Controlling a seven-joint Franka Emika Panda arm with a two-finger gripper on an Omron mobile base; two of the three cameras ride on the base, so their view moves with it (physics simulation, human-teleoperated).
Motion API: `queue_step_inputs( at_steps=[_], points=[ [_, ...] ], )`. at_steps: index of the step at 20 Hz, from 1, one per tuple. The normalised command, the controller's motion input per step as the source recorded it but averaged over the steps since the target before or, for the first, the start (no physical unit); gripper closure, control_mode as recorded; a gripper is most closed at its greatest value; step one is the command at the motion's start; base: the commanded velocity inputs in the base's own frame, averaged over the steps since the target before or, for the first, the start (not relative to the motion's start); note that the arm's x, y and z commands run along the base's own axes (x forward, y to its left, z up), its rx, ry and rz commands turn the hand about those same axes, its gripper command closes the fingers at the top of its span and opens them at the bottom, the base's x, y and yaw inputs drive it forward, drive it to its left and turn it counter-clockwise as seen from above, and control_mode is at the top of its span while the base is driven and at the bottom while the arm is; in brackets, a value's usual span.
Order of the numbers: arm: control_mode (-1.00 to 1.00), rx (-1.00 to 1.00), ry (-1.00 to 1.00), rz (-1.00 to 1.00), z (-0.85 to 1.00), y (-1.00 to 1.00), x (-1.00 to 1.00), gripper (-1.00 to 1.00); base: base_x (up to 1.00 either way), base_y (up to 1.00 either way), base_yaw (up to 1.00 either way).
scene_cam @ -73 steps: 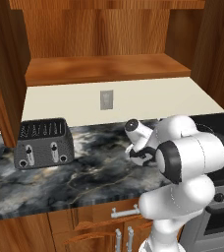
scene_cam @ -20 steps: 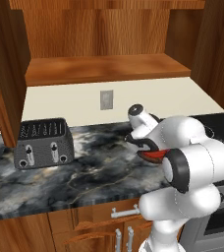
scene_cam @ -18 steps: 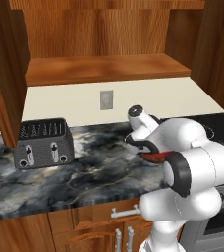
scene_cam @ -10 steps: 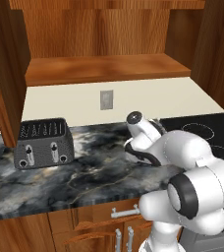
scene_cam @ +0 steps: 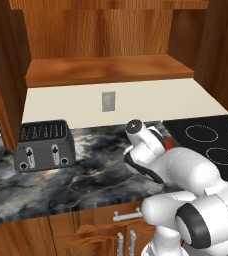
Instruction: Pick up the bowls on the counter and stack them on top of one another in the open cabinet. Place the smaller bowl on top of the larger bowl.
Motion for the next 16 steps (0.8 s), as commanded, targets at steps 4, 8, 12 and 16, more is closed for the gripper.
queue_step_inputs(
  at_steps=[4,8,12,16],
  points=[
    [-1.00,-0.01,0.00,-0.02,0.03,0.23,-0.13,-1.00,0.00,0.00,0.00],
    [-1.00,-0.01,0.00,-0.02,0.00,0.24,-0.03,-1.00,0.00,0.00,0.00],
    [-1.00,0.00,0.02,-0.02,0.00,0.19,0.00,-1.00,0.00,0.00,0.00],
    [-1.00,0.00,0.02,-0.02,-0.01,0.11,0.05,-1.00,0.00,0.00,0.00]
  ],
)
